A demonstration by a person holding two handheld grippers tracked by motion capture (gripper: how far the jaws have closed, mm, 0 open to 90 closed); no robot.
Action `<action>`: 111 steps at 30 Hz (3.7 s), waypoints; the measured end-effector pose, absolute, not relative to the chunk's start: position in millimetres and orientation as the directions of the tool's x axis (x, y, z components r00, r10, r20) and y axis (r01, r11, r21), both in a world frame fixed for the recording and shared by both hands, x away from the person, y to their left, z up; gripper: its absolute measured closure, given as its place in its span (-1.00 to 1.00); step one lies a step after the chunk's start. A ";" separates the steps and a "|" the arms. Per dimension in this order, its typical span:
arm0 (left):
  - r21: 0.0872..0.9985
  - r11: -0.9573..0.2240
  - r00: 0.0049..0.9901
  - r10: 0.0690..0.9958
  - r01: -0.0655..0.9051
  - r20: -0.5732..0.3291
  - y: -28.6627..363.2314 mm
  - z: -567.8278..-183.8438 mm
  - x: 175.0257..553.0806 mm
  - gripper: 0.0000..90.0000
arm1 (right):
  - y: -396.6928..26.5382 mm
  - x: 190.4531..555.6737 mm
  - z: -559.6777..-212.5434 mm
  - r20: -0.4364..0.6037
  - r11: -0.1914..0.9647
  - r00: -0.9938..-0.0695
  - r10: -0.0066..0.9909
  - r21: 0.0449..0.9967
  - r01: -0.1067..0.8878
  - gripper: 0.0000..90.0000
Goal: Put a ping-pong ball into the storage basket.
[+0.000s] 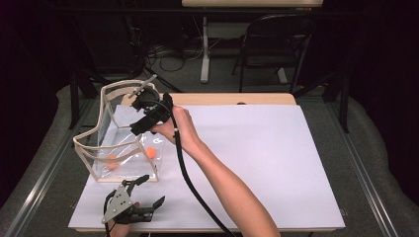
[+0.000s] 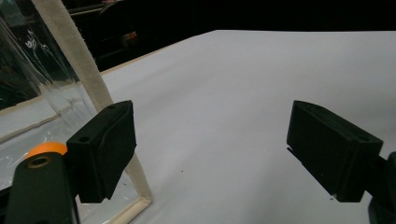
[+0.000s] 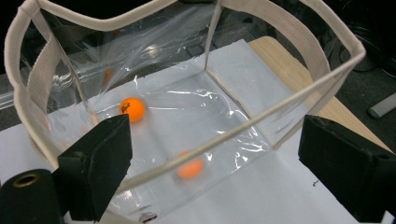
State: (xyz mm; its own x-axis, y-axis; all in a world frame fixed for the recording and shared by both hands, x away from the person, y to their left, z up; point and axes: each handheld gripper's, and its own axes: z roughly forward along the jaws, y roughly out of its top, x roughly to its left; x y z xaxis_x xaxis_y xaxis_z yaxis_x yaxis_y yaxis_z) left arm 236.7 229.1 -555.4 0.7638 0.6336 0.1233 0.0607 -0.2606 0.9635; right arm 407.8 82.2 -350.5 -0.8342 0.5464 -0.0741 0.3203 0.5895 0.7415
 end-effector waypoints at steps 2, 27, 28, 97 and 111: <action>0.964 -0.259 0.763 0.634 0.060 0.123 228.9 -555.4 236.7 -0.64 | 76.7 407.1 -350.8 -0.077 0.587 -0.831 0.551 0.744 0.319 -0.81; 0.963 -0.263 0.764 0.632 0.057 0.128 227.2 -555.4 237.3 -0.64 | 16.3 385.9 -365.3 -0.111 0.569 -0.801 0.588 0.761 0.312 -0.75; 0.963 -0.263 0.764 0.633 0.056 0.128 227.1 -555.4 237.4 -0.64 | 13.4 385.3 -366.5 -0.109 0.567 -0.799 0.592 0.761 0.316 -0.75; 0.962 -0.268 0.769 0.626 0.054 0.132 224.3 -555.6 238.1 -0.64 | -141.4 319.5 -475.2 -0.072 0.469 -0.676 0.734 0.773 0.427 -0.88; 0.961 -0.272 0.768 0.626 0.056 0.132 223.8 -555.7 238.2 -0.64 | -167.5 300.6 -501.3 -0.081 0.441 -0.649 0.757 0.796 0.415 -0.87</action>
State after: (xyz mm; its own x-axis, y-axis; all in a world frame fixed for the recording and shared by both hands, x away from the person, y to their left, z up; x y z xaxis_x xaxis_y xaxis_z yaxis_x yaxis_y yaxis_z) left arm 238.2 223.8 -555.7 0.7683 0.6263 0.1322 0.0562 -0.2717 0.9607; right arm 300.6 -167.5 -501.3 -0.6487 0.7567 -0.0806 0.4155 0.4409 0.7956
